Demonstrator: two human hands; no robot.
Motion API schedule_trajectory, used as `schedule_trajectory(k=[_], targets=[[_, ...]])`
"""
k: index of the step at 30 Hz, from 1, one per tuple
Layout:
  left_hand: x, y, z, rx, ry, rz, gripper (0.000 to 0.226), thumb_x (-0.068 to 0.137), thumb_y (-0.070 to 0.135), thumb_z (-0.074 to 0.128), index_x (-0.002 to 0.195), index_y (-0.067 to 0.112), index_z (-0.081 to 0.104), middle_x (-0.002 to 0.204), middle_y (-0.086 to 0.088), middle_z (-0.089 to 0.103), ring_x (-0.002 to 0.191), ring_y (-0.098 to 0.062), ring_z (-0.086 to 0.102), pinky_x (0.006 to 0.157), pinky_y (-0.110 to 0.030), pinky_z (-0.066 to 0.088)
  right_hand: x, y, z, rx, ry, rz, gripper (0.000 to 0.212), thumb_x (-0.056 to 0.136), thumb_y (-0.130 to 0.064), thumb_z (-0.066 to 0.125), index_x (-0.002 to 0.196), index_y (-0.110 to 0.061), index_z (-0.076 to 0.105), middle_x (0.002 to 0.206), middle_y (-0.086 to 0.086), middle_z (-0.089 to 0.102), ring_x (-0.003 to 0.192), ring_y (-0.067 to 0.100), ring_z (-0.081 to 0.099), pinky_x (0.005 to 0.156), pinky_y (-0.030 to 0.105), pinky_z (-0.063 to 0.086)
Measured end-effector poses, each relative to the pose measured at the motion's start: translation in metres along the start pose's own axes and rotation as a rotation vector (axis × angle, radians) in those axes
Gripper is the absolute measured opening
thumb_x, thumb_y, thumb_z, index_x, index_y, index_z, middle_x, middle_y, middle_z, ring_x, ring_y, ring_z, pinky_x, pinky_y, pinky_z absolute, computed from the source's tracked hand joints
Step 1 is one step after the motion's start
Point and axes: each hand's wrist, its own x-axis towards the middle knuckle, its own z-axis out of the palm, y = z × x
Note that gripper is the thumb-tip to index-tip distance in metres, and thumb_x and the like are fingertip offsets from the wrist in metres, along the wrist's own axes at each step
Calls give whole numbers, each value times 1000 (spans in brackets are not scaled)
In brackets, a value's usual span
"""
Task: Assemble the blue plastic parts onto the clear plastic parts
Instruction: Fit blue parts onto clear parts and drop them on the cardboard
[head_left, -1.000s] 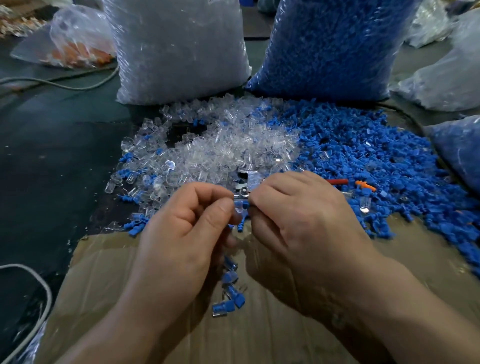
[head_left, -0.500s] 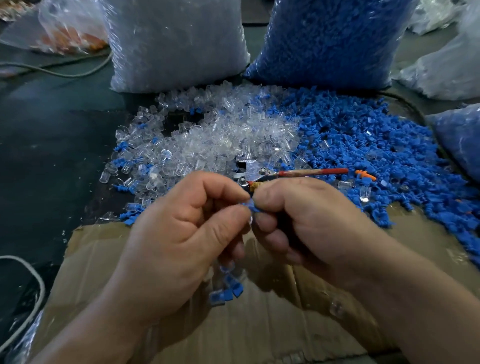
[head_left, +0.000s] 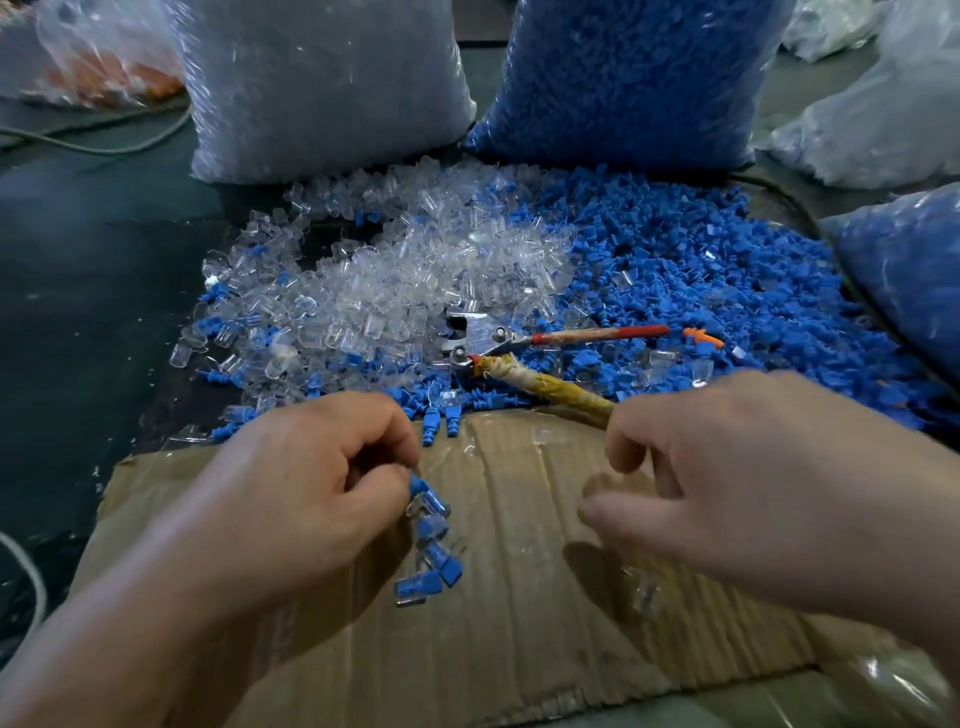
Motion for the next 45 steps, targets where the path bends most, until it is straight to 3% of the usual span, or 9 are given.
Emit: schedule_trajectory(k=[6, 11, 19, 25, 29, 34, 39, 42, 45], targets=[[-3, 4, 1, 26, -37, 81, 22, 74, 51, 49, 91, 43, 61, 89, 31, 63, 77, 2, 62, 56, -14, 45, -14, -6, 38, 70, -109, 46, 46, 64, -67, 16, 82, -35, 43, 78, -14, 53, 78, 7, 54, 77, 32, 52], [-2, 6, 5, 14, 4, 87, 27, 83, 62, 45, 87, 41, 62, 84, 29, 65, 75, 1, 63, 57, -18, 47, -13, -7, 43, 125, -64, 30, 29, 73, -57, 12, 76, -40, 35, 73, -18, 43, 71, 3, 45, 74, 28, 48], [-4, 18, 12, -393, 244, 85, 32, 74, 65, 73, 95, 44, 61, 82, 13, 71, 65, -9, 67, 55, -14, 50, 18, -23, 25, 609, 232, -6, 12, 87, -49, 51, 90, -37, 52, 75, -21, 65, 59, 2, 61, 61, 35, 53], [0, 23, 24, -319, 453, 115, 32, 71, 51, 64, 100, 40, 58, 94, 19, 63, 77, 0, 62, 64, -6, 43, 47, -55, 21, 844, 269, -114, 13, 96, -24, 54, 87, -32, 58, 62, -10, 67, 51, 6, 65, 52, 36, 55], [5, 10, 22, -271, 478, 90, 29, 80, 39, 76, 105, 43, 62, 95, 21, 64, 83, 2, 64, 70, -8, 47, 53, -55, 35, 775, 321, -115, 7, 97, -35, 49, 95, -38, 55, 68, -10, 65, 60, 6, 63, 58, 39, 54], [14, -4, 19, -563, 484, -130, 13, 90, 33, 68, 95, 45, 69, 81, 12, 73, 69, -3, 70, 56, -15, 54, 57, -47, 42, 234, 287, -146, 16, 96, -48, 43, 103, -34, 46, 93, -10, 58, 83, 18, 58, 71, 39, 49], [14, -2, 24, -285, 364, -135, 19, 89, 61, 51, 92, 43, 59, 86, 21, 70, 77, 0, 67, 60, -21, 55, 69, -50, 51, 111, 260, -131, 33, 89, -62, 48, 105, -33, 47, 89, -10, 42, 78, 21, 54, 58, 34, 35], [16, 2, 27, -183, 340, -79, 18, 90, 60, 46, 94, 45, 56, 84, 26, 67, 77, 2, 64, 52, -19, 45, 75, -52, 54, 92, 296, -123, 29, 91, -56, 49, 106, -31, 48, 91, -7, 48, 75, 22, 54, 56, 34, 30], [16, 1, 30, -268, 316, -82, 31, 85, 68, 43, 97, 44, 58, 84, 21, 70, 76, -2, 67, 60, -37, 55, 78, -50, 54, 99, 303, -117, 13, 97, -40, 47, 105, -30, 50, 86, -7, 42, 71, 24, 52, 54, 34, 28]])
